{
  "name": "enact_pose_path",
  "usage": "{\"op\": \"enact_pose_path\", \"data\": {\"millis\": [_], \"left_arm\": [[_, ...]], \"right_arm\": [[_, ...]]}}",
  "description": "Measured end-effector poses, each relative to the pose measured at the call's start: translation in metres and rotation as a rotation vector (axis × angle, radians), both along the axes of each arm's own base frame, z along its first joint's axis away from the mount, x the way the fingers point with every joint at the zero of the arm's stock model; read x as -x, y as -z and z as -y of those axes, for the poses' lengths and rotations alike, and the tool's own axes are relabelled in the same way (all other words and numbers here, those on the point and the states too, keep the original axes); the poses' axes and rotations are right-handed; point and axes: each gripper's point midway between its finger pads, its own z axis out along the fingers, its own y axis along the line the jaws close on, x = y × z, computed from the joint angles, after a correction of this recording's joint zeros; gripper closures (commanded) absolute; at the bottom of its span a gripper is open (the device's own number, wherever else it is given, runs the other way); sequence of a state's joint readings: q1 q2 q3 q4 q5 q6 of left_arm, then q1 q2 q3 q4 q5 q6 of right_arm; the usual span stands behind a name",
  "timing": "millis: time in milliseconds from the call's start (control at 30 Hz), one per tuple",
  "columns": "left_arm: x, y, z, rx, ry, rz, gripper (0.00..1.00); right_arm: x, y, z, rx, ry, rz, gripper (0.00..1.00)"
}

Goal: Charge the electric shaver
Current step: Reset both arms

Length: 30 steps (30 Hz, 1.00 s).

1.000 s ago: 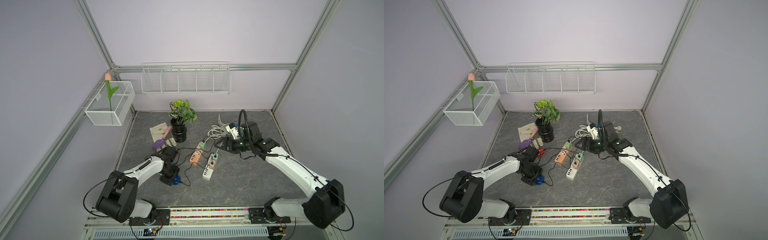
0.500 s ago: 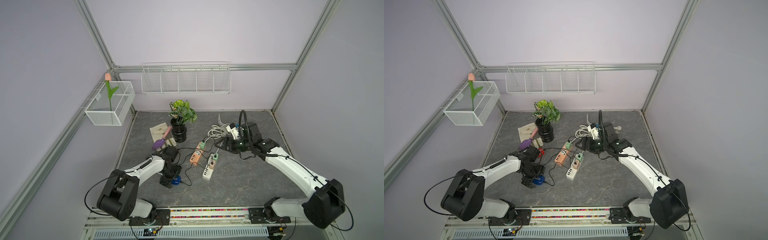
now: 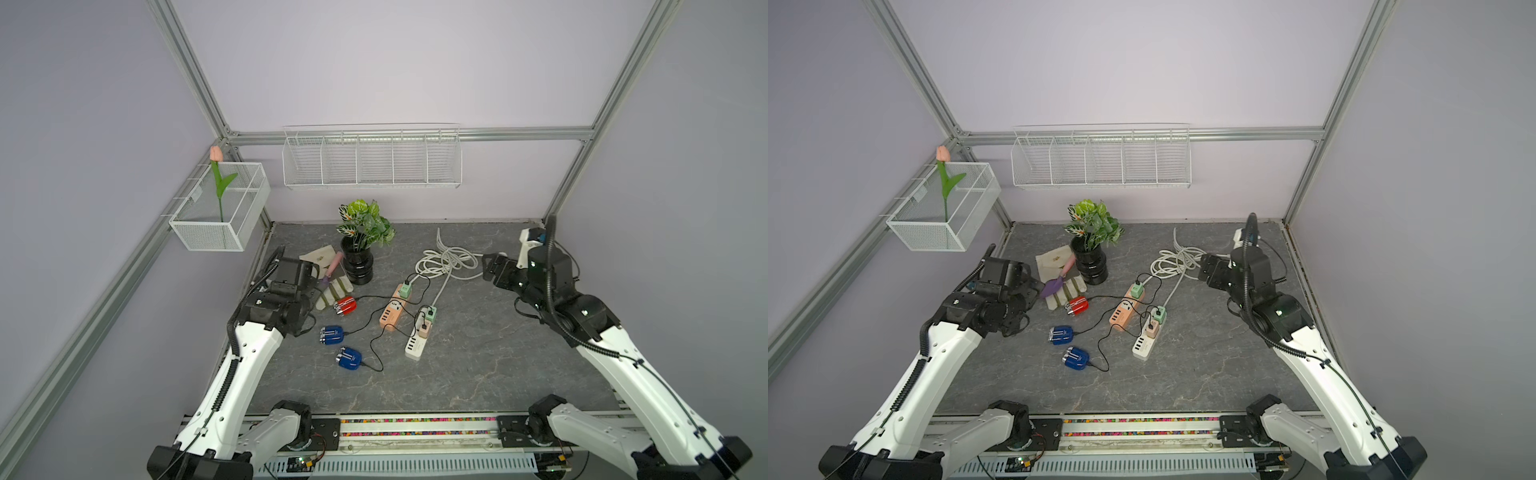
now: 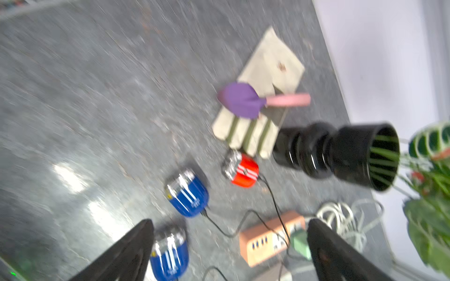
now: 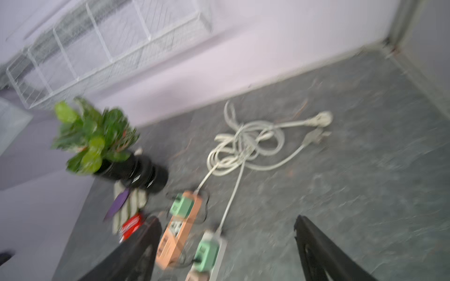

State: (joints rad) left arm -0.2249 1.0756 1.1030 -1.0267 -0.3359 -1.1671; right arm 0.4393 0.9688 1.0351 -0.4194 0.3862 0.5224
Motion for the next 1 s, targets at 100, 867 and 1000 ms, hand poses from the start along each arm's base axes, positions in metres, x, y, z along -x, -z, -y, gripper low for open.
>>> {"op": "enact_pose_path", "data": {"millis": [100, 867, 1000], "left_arm": [[-0.013, 0.018, -0.032, -0.217, 0.01, -0.011, 0.0], [-0.114, 0.111, -0.045, -0.75, 0.392, 0.282, 0.01], [-0.107, 0.13, -0.043, -0.754, 0.431, 0.261, 0.01]], "right_arm": [[-0.008, 0.055, 0.051, 0.143, 0.195, 0.022, 0.11], [-0.053, 0.228, 0.128, 0.38, 0.173, -0.009, 0.11], [-0.045, 0.243, 0.127, 0.381, 0.162, -0.025, 0.11]]}}
